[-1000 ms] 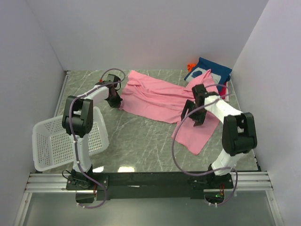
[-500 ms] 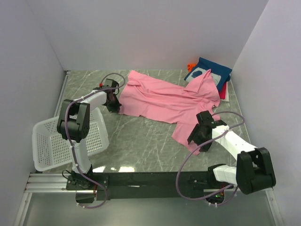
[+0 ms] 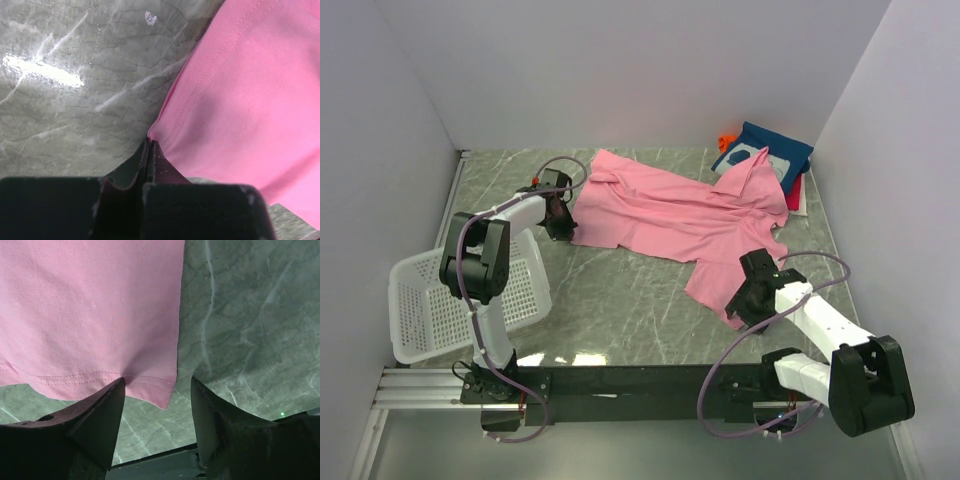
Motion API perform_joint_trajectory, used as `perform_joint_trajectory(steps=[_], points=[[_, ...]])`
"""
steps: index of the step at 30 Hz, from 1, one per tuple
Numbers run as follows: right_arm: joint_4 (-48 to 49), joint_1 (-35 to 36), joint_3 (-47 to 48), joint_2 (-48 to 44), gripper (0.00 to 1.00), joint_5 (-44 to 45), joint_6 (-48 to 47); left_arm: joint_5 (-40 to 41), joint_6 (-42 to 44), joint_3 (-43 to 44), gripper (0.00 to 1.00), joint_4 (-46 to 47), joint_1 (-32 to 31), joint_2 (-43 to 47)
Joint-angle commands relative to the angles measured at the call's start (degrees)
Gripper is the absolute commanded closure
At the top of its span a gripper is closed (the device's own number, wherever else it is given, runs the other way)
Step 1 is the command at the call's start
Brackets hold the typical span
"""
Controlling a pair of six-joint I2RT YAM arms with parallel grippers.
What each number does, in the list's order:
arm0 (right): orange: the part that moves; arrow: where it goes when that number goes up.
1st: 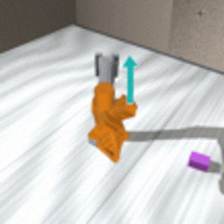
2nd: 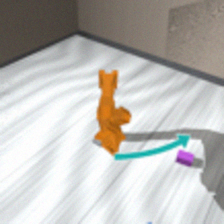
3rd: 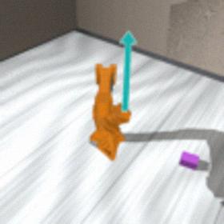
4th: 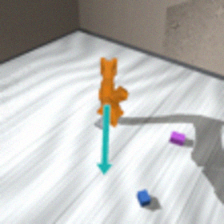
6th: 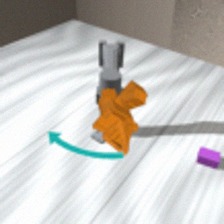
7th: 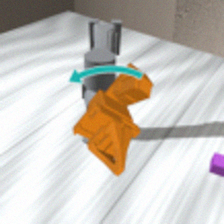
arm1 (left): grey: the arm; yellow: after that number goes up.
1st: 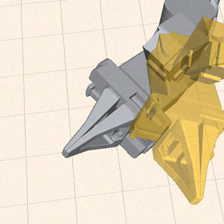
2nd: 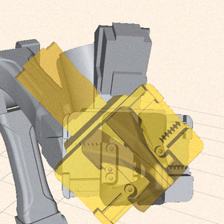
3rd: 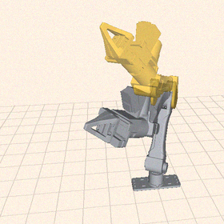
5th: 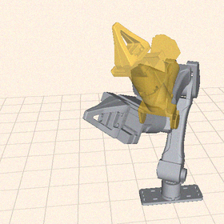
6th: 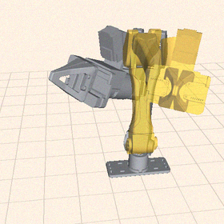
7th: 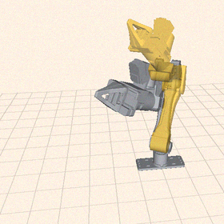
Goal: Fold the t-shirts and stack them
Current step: Fold the tshirt
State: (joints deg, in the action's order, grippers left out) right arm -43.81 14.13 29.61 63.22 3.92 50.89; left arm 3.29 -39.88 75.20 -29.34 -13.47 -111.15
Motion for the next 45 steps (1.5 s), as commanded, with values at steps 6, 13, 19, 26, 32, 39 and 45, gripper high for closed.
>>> perform_joint_trajectory(steps=[6,13,19,26,32,39,45], points=[[1.1,0.9,-2.0,-1.0,0.48,0.9,2.5,-0.6,2.0,0.9,1.00,-0.3,0.3,1.6],[1.3,1.1,-1.8,-0.4,0.80,0.6,2.7,-1.4,2.6,2.2,1.00,-1.0,0.9,1.4],[-3.7,1.2,1.2,-3.5,1.00,1.3,2.2,-2.1,2.8,4.2,1.00,-2.0,1.3,2.8],[-13.0,1.8,4.9,-9.2,1.00,0.3,2.0,-2.7,2.7,3.4,1.00,-3.6,1.6,6.9],[-19.1,2.5,7.0,-13.5,1.00,-0.1,3.0,-2.9,3.5,0.9,1.00,-5.5,2.0,12.0],[-24.0,4.0,8.3,-17.4,1.00,-0.8,5.3,-1.8,4.1,-3.5,1.00,-7.7,3.4,19.5],[-27.4,6.3,9.2,-20.7,1.00,-1.1,8.2,-1.0,4.7,-7.2,1.00,-8.9,3.8,24.7]])
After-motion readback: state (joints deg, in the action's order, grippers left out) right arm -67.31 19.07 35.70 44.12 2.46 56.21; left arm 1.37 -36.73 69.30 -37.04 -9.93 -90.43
